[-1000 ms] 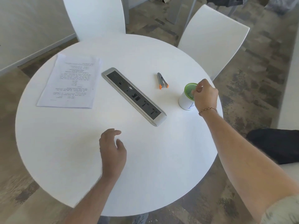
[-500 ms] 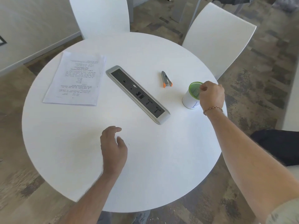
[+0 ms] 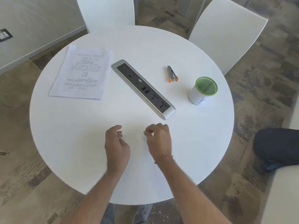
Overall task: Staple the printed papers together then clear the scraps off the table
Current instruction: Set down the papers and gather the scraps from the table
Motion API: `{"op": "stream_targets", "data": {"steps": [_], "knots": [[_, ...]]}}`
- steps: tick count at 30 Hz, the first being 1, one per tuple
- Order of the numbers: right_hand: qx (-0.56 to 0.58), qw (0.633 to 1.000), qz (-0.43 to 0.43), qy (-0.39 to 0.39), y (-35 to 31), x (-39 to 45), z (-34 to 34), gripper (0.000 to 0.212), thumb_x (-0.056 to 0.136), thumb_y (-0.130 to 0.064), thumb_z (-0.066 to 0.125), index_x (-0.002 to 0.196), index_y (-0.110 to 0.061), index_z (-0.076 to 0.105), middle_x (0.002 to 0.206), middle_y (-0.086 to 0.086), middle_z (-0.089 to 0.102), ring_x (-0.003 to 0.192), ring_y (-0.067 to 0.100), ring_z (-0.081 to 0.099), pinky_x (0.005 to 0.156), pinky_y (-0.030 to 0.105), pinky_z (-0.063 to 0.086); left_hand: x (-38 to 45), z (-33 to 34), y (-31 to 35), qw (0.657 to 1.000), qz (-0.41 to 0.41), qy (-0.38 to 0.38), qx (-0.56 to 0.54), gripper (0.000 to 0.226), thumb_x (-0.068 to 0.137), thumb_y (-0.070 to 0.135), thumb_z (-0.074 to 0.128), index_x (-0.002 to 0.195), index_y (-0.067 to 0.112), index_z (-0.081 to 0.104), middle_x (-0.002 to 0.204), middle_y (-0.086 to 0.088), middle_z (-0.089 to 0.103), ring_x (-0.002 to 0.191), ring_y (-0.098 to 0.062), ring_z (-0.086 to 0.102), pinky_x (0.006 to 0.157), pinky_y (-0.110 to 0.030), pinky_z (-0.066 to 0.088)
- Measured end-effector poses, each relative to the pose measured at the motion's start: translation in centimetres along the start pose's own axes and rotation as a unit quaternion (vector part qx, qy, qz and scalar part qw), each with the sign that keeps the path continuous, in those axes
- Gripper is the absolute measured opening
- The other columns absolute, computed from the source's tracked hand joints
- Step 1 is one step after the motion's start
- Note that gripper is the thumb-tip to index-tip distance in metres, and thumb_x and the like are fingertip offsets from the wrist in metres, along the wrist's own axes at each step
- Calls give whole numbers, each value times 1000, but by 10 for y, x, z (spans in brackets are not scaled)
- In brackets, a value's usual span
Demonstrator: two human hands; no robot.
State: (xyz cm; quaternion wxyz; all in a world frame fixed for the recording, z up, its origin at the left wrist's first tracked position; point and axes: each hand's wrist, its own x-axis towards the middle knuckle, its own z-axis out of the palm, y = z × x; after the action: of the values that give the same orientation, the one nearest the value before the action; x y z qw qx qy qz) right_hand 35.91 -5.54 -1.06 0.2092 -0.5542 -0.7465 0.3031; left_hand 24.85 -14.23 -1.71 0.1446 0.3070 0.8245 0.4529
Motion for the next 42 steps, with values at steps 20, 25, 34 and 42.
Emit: {"op": "stream_targets", "data": {"steps": [20,25,34,42], "knots": [[-107,989,80,-63,-24,-7,27,20,78,-32,70,79,-18,56,86,-1,59,91,23,45,83,37,40,-6,6,-1,994,-6,-89,-55,53,88,-15,30,132,12,44,124,3,50,111,-16,59,96,-25,49],[-81,991,86,-57,-22,-5,26,13,86,-30,65,83,-17,63,89,-1,63,93,23,47,84,38,40,-4,1,0,995,6,-82,-60,55,87,-15,29,132,12,44,124,2,51,111,-15,60,97,-26,50],[-106,992,16,-62,-23,-20,39,13,85,-17,61,82,-14,73,84,3,64,87,27,48,78,39,41,4,-9,-1,999,16,-8,-27,55,82,-19,29,127,6,49,120,-2,52,103,-16,56,90,-27,50],[-63,998,-14,-21,-20,-20,49,19,75,2,57,62,-10,63,63,2,54,71,25,40,65,36,40,5,-14,-4,1000,9,-6,-9,57,82,-18,31,128,10,49,119,-2,52,102,-14,54,87,-27,49]]}}
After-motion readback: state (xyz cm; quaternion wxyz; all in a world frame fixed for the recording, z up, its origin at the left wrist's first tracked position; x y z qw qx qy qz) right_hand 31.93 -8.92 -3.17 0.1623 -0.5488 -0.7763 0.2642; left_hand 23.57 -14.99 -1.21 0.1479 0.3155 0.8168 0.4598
